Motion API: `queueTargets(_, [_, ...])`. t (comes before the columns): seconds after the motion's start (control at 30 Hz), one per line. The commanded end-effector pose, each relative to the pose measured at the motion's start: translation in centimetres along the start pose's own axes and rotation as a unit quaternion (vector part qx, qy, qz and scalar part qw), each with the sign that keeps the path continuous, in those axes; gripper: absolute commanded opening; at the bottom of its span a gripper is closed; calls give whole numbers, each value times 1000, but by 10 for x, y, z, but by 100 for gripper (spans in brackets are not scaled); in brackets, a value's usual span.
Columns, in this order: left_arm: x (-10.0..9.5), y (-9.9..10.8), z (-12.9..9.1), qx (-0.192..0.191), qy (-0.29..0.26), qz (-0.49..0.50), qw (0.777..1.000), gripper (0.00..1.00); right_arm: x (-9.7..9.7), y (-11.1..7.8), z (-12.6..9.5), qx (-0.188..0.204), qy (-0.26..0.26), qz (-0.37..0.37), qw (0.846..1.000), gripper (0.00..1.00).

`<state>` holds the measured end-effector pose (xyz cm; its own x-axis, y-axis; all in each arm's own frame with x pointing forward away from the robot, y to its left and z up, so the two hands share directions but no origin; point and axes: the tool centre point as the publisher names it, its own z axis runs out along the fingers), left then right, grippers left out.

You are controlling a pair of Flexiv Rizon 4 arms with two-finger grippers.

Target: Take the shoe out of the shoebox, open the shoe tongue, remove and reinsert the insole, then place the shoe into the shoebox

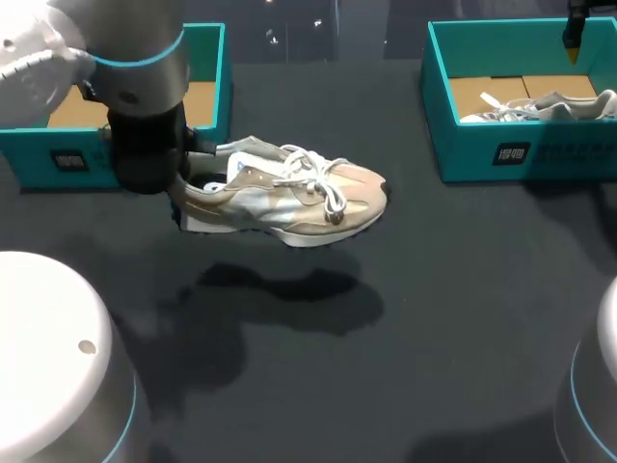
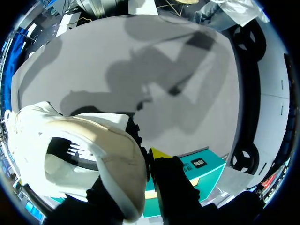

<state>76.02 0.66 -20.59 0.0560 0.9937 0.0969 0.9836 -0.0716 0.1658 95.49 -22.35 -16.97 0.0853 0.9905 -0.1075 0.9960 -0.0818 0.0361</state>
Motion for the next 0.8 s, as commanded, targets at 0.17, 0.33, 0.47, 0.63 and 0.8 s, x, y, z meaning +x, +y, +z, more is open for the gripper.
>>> queueTargets(0.17, [-38, -23, 6, -22, 2, -12, 1000, 0, 0, 0, 0, 0, -1, 0, 1000, 100])
queueTargets(0.33, [-48, -26, 8, -14, -1, -13, 1000, 0, 0, 0, 0, 0, -1, 0, 1000, 100])
queueTargets(0.47, [-48, -26, 8, -14, -1, -13, 1000, 0, 0, 0, 0, 0, -1, 0, 1000, 100])
queueTargets(0.63, [-48, -26, 8, -14, -1, -13, 1000, 0, 0, 0, 0, 0, -1, 0, 1000, 100])
queueTargets(0.8, [-60, -45, 21, -16, 10, -3, 1000, 0, 0, 0, 0, 0, -1, 0, 1000, 100])
